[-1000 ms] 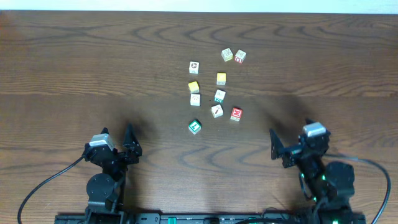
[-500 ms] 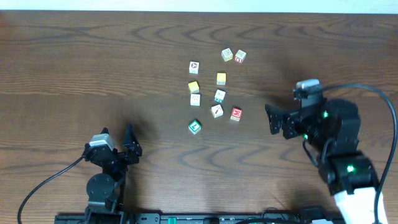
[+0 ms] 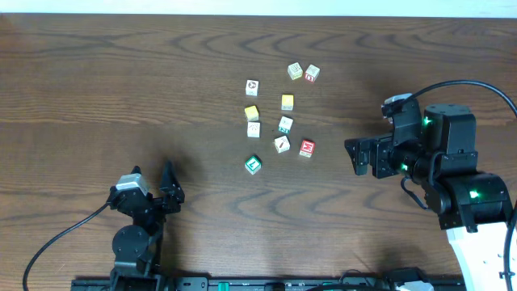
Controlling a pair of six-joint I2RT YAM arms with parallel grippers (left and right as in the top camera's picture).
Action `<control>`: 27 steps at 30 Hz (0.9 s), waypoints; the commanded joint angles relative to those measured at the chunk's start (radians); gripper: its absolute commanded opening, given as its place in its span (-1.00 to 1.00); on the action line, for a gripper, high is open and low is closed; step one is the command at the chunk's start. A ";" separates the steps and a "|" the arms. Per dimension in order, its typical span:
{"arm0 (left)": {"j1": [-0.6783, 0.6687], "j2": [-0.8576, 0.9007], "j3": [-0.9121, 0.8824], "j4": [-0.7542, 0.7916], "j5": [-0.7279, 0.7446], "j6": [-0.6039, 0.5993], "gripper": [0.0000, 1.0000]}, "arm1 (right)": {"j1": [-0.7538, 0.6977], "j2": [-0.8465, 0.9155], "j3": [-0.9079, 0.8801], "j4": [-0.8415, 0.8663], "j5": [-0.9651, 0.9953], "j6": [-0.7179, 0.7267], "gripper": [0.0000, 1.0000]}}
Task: Lift 5 blocks
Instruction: 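Move the right gripper forward over the block cluster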
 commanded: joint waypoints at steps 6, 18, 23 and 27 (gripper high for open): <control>-0.001 0.001 -0.015 -0.045 -0.017 0.002 0.45 | 0.009 0.083 -0.007 0.046 -0.118 0.006 0.99; -0.001 0.001 -0.015 -0.045 -0.017 0.002 0.45 | 0.154 0.502 -0.003 0.220 0.000 0.244 0.99; -0.002 0.001 -0.015 -0.045 -0.017 0.002 0.44 | 0.247 0.590 -0.003 0.312 0.094 0.459 0.70; -0.002 0.001 -0.015 -0.045 -0.017 0.002 0.44 | 0.317 0.625 -0.003 0.321 0.194 0.576 0.70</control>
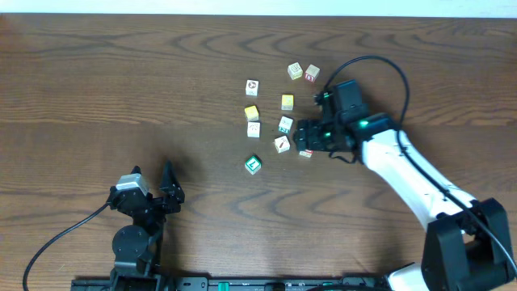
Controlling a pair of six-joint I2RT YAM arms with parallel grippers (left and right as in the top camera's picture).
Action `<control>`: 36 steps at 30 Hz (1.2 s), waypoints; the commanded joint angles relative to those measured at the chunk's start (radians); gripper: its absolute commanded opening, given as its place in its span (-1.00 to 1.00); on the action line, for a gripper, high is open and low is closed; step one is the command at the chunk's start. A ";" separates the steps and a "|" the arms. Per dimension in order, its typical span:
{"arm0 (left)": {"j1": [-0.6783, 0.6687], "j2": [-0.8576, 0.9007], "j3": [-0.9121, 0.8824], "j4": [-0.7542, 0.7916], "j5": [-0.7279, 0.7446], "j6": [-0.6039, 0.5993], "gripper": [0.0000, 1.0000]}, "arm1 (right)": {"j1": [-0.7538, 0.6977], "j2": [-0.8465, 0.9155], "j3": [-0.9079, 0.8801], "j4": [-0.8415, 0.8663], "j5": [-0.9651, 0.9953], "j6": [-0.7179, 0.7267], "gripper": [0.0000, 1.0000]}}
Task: Lift 5 blocks
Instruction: 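Move the right gripper forward over the block cluster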
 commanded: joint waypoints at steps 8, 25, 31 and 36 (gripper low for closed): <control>-0.001 0.001 -0.015 -0.045 -0.017 0.002 0.44 | 0.150 0.110 0.000 -0.003 0.265 0.385 0.55; -0.001 0.001 -0.015 -0.045 -0.017 0.002 0.44 | 0.130 0.187 0.000 0.052 0.358 0.372 0.28; -0.001 0.001 -0.015 -0.045 -0.017 0.002 0.44 | 0.130 0.187 0.000 0.062 0.383 0.361 -0.07; -0.001 0.001 -0.015 -0.045 -0.017 0.002 0.44 | 0.130 0.187 0.000 0.068 0.392 0.334 -0.27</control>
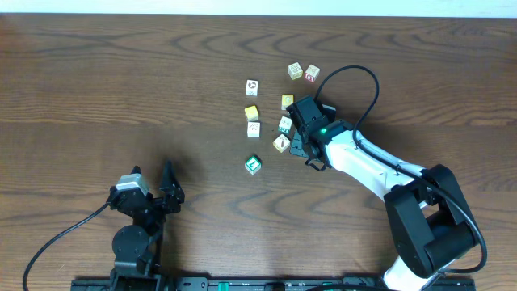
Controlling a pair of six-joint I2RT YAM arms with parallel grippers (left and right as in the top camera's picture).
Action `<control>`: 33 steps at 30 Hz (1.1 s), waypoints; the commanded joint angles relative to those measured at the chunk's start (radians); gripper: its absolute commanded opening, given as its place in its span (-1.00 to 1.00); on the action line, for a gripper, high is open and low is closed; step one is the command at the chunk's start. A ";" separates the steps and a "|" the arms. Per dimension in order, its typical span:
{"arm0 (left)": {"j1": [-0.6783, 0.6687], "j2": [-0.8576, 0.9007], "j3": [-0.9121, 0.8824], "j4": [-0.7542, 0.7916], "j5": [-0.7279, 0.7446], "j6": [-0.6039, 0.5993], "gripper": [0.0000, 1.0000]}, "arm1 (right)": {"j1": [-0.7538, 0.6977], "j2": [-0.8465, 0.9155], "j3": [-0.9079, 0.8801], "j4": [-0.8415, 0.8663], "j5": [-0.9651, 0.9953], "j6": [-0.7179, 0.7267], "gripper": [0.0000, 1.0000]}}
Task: Lift 5 blocks
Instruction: 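Move the right gripper forward over the block cluster, then lower the right gripper and grasp the white hammer-picture block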
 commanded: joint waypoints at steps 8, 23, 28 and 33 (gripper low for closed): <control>-0.001 0.001 -0.015 -0.045 -0.017 0.002 0.44 | 0.003 0.002 0.000 -0.027 0.006 -0.045 -0.51; -0.001 0.001 -0.015 -0.045 -0.017 0.002 0.44 | 0.068 -0.138 0.000 -0.188 -0.080 -0.155 -0.64; -0.001 0.001 -0.015 -0.045 -0.017 0.002 0.45 | 0.119 -0.150 -0.004 -0.224 -0.076 -0.145 -0.59; -0.002 0.001 -0.015 -0.045 -0.017 0.002 0.44 | 0.190 -0.142 -0.046 -0.167 -0.072 -0.121 -0.56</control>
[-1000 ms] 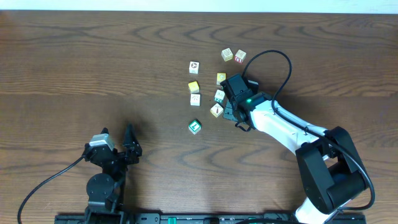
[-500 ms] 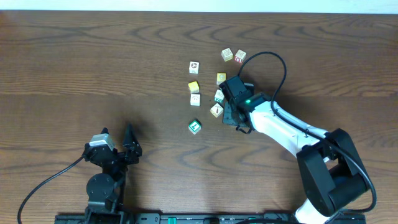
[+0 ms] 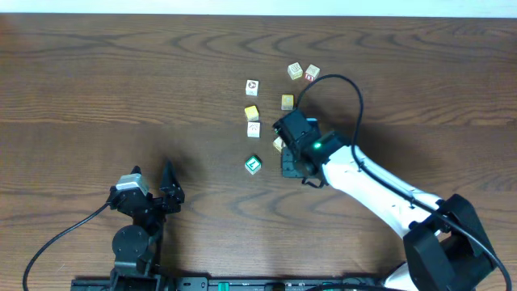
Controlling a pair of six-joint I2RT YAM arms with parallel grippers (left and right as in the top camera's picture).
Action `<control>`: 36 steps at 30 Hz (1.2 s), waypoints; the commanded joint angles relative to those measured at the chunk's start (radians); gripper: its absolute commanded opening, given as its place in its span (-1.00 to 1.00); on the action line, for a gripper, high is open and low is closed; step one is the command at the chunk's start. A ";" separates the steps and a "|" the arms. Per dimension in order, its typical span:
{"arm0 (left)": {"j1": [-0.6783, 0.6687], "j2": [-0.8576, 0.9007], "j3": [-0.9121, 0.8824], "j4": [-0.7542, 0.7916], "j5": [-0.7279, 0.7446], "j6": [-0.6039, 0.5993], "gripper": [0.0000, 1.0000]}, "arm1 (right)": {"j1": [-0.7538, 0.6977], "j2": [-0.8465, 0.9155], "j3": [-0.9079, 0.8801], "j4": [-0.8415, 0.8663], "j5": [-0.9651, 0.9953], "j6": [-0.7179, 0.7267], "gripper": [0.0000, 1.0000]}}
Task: Lift 5 blocks
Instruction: 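Lower the right gripper and grasp the white hammer-picture block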
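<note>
Several small lettered blocks lie in a loose cluster right of the table's middle: a white one [image 3: 252,86], two at the back [image 3: 295,71] [image 3: 312,74], two yellow ones [image 3: 287,102] [image 3: 252,112], a white one [image 3: 254,128] and a green one [image 3: 253,165]. My right gripper [image 3: 287,144] hangs over the cluster's near right part, with a pale block [image 3: 278,144] peeking out at its left edge. Its fingers are hidden under its own body. My left gripper [image 3: 170,179] rests near the front left, far from the blocks, its fingers together as one dark spike.
The dark wooden table [image 3: 121,81] spreads wide to the left of the blocks. The right arm's white link [image 3: 380,190] and its black cable [image 3: 355,89] cross the table's right half. The left arm's base [image 3: 133,242] sits at the front edge.
My right gripper has shifted a little left and nearer over the cluster. The teal block it was beside no longer shows, and the red block stays covered. The left arm has not moved.
My right gripper first hung well right of the blocks with all of them in sight. Then it reached the red block at the cluster's right edge, then stood over that spot beside the teal block. Now it covers both. No block shows lifted.
</note>
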 commanded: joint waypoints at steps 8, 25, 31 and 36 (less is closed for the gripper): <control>-0.002 0.001 -0.015 -0.045 -0.017 0.002 0.44 | 0.118 0.005 -0.131 0.082 0.102 0.154 -0.46; -0.001 0.001 -0.015 -0.045 -0.017 0.002 0.44 | 0.119 0.004 -0.159 0.137 0.122 0.202 0.46; -0.001 0.001 -0.015 -0.045 -0.017 0.002 0.44 | 0.118 0.004 -0.097 0.137 0.100 0.053 0.77; -0.001 0.001 -0.015 -0.045 -0.017 0.002 0.44 | 0.097 0.004 0.002 0.132 0.097 -0.116 0.90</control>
